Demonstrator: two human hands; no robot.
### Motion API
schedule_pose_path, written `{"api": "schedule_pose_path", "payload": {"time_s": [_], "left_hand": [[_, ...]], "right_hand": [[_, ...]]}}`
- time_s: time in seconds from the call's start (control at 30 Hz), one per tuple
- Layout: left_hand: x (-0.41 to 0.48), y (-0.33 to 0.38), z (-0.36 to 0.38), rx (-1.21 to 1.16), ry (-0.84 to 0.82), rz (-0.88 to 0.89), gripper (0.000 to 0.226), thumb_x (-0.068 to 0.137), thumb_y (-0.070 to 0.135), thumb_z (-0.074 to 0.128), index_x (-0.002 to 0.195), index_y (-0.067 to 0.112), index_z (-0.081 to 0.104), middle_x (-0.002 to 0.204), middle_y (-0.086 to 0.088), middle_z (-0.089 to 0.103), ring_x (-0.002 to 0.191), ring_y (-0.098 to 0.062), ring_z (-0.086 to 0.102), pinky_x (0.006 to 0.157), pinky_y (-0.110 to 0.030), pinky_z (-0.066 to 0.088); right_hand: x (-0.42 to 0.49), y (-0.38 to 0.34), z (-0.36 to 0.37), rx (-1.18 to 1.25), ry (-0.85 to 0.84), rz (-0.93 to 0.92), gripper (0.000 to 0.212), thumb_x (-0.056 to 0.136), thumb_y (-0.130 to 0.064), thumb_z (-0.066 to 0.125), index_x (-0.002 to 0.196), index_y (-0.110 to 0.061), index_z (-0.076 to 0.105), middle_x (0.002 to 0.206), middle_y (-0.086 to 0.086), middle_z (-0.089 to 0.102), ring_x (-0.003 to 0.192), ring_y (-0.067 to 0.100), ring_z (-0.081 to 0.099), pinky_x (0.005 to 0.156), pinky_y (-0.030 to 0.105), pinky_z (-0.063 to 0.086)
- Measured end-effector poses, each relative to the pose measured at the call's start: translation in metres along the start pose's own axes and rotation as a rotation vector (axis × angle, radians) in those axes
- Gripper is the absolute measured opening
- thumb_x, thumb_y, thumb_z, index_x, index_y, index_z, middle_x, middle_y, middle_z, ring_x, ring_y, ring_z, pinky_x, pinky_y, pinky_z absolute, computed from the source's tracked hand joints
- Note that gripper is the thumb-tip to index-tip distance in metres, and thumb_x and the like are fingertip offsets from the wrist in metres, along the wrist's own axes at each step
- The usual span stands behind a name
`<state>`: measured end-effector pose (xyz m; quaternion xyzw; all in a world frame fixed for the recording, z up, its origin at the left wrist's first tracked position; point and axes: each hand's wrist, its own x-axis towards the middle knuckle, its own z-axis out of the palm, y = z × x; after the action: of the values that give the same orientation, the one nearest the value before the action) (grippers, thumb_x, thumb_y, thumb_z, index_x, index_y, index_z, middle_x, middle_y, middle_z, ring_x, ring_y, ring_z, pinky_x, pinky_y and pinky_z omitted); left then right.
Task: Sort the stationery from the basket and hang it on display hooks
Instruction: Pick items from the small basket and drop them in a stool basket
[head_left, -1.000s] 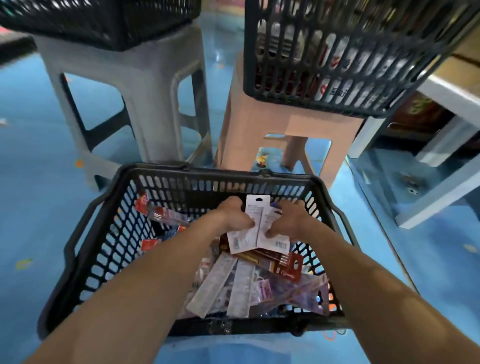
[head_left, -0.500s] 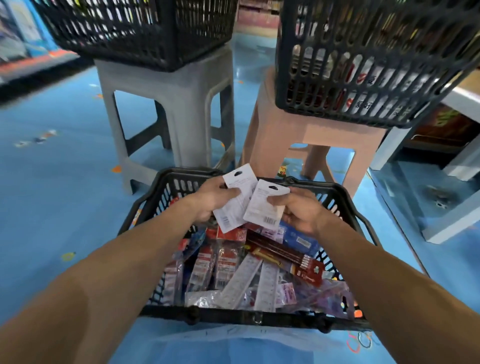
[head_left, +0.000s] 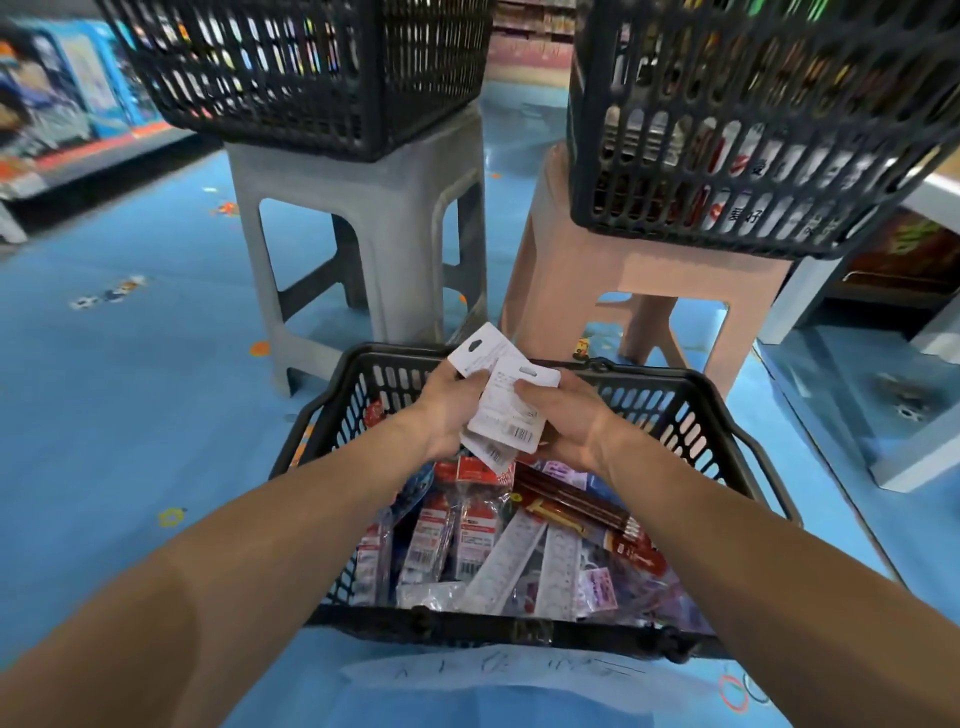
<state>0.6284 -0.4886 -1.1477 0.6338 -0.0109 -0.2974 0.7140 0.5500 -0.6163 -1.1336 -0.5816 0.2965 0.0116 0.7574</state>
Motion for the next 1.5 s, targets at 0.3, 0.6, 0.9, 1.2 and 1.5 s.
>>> {"api": "schedule_pose_path", "payload": {"time_s": [0.3, 0.6, 0.9, 1.2, 1.5], "left_hand": [[0.004, 0.012, -0.005, 0.000, 0.063, 0.064, 0.028, 0.103, 0.015, 0.050, 0.126, 0.013, 0.064, 0.109, -0.008, 0.078, 0.100, -0.030, 0.075, 0.092, -0.054, 0.059], [0.003, 0.016, -0.014, 0.126, 0.338, 0.196, 0.032, 0.104, 0.023, 0.045, 0.132, 0.010, 0.054, 0.122, -0.006, 0.069, 0.109, -0.027, 0.067, 0.099, -0.049, 0.055], [-0.011, 0.014, -0.012, 0.154, -0.104, -0.108, 0.032, 0.111, 0.025, 0.034, 0.131, 0.015, 0.057, 0.110, -0.015, 0.077, 0.103, -0.034, 0.075, 0.086, -0.053, 0.061], [-0.013, 0.019, -0.011, 0.025, -0.434, -0.204, 0.057, 0.087, 0.058, 0.070, 0.125, 0.016, 0.070, 0.133, -0.022, 0.067, 0.118, -0.036, 0.067, 0.106, -0.059, 0.049], [-0.013, 0.024, -0.011, 0.105, -0.149, 0.098, 0.060, 0.083, 0.001, 0.083, 0.125, 0.019, 0.045, 0.115, -0.011, 0.073, 0.099, -0.028, 0.076, 0.083, -0.051, 0.063]], "right_hand": [[0.004, -0.009, 0.001, -0.007, 0.038, -0.162, 0.032, 0.094, -0.005, 0.069, 0.126, -0.007, 0.063, 0.112, 0.012, 0.076, 0.100, 0.028, 0.075, 0.085, 0.047, 0.062], [0.005, -0.014, 0.004, -0.049, 0.104, -0.147, 0.028, 0.092, 0.002, 0.069, 0.120, -0.003, 0.066, 0.109, 0.017, 0.075, 0.091, 0.028, 0.076, 0.072, 0.044, 0.063], [-0.001, -0.027, 0.001, 0.140, 0.107, -0.189, 0.030, 0.096, 0.002, 0.064, 0.126, 0.002, 0.063, 0.117, 0.018, 0.073, 0.106, 0.033, 0.072, 0.091, 0.057, 0.058], [0.003, -0.020, 0.020, -0.004, 0.129, -0.316, 0.032, 0.093, -0.005, 0.071, 0.123, 0.001, 0.060, 0.106, 0.017, 0.075, 0.094, 0.032, 0.075, 0.081, 0.049, 0.063], [-0.004, -0.018, 0.021, -0.452, 0.320, -0.415, 0.046, 0.089, -0.038, 0.076, 0.124, -0.015, 0.055, 0.113, 0.000, 0.067, 0.100, 0.017, 0.067, 0.087, 0.034, 0.058]]}}
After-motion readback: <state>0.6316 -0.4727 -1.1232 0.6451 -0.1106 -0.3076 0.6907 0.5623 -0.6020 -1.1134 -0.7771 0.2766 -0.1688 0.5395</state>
